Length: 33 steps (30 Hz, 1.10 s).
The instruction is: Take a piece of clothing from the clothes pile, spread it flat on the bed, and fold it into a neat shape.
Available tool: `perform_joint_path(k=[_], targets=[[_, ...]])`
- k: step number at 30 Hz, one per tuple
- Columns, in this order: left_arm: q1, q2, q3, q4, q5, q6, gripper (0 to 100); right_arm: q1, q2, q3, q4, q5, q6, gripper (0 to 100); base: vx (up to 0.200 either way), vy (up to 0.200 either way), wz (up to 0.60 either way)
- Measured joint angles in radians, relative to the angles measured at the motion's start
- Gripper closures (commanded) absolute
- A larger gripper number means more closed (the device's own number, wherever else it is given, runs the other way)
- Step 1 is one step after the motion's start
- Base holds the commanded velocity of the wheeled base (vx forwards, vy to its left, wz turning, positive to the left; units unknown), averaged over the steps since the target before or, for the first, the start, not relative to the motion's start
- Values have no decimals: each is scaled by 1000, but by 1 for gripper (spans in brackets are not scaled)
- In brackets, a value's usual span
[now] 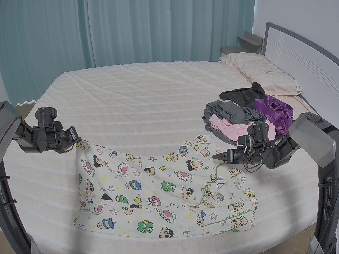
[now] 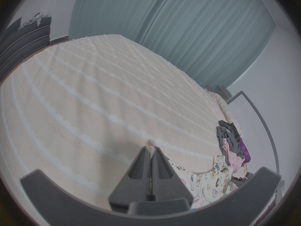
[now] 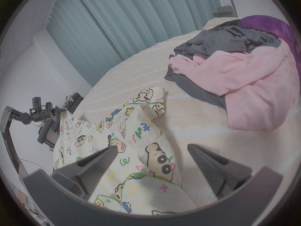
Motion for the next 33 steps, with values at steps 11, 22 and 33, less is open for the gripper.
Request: perform_joint_path(k=[11,22,33], targets=[[-3,0,1,5,1,1,100,-10,9,4,-7,-1,7,100,0,0,0],[-4,2,-12,-3,0,1,100,-49,-43,74,-66,0,60,0,0,0,0],[-9,29,-39,3,1,1,100,-44,-32,58,-71,8,66,0,0,0,0]])
